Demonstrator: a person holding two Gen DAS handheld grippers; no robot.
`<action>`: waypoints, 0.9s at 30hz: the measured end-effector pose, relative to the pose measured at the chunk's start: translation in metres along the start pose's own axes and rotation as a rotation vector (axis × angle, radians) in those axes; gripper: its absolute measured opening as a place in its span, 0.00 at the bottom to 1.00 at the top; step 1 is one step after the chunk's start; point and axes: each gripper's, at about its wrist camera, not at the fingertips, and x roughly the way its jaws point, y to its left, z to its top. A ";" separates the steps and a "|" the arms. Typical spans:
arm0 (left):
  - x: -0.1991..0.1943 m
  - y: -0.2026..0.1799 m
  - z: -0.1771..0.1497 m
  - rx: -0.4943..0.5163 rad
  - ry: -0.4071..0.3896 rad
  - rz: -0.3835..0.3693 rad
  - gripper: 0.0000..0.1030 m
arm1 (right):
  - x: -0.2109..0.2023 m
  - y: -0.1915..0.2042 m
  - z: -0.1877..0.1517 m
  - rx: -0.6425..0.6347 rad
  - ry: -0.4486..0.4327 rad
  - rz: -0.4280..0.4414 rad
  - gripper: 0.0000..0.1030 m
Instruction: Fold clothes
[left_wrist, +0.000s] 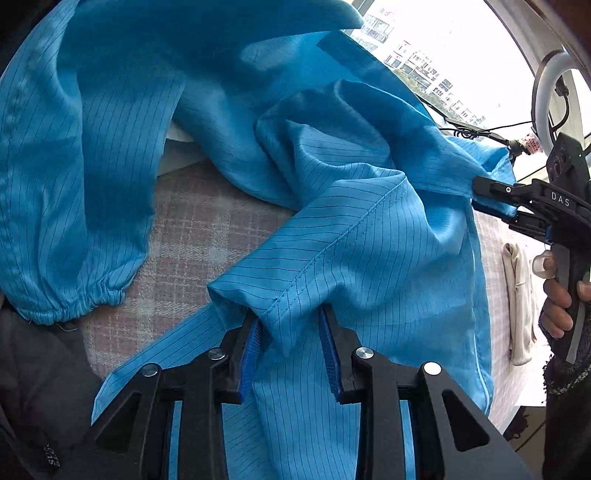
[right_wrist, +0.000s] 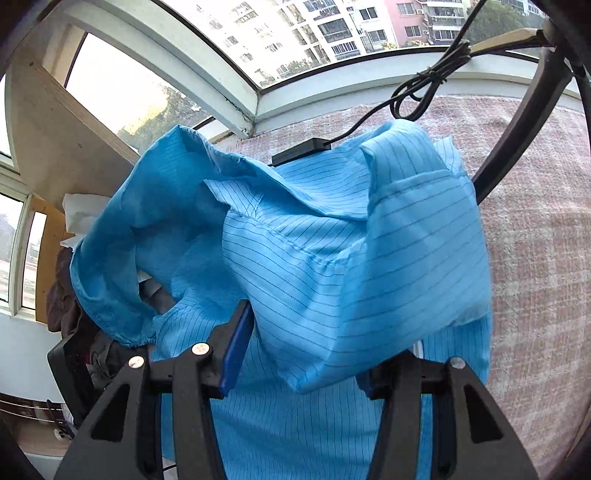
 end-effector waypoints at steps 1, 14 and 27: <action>0.000 -0.005 0.000 0.019 0.001 0.006 0.03 | -0.003 0.003 0.002 -0.034 -0.022 -0.031 0.34; -0.056 -0.055 0.015 0.122 -0.126 -0.183 0.03 | -0.087 0.008 0.039 -0.362 -0.460 -0.549 0.02; -0.087 -0.014 -0.051 0.075 -0.039 0.012 0.22 | -0.057 -0.015 -0.020 -0.510 0.022 -0.403 0.43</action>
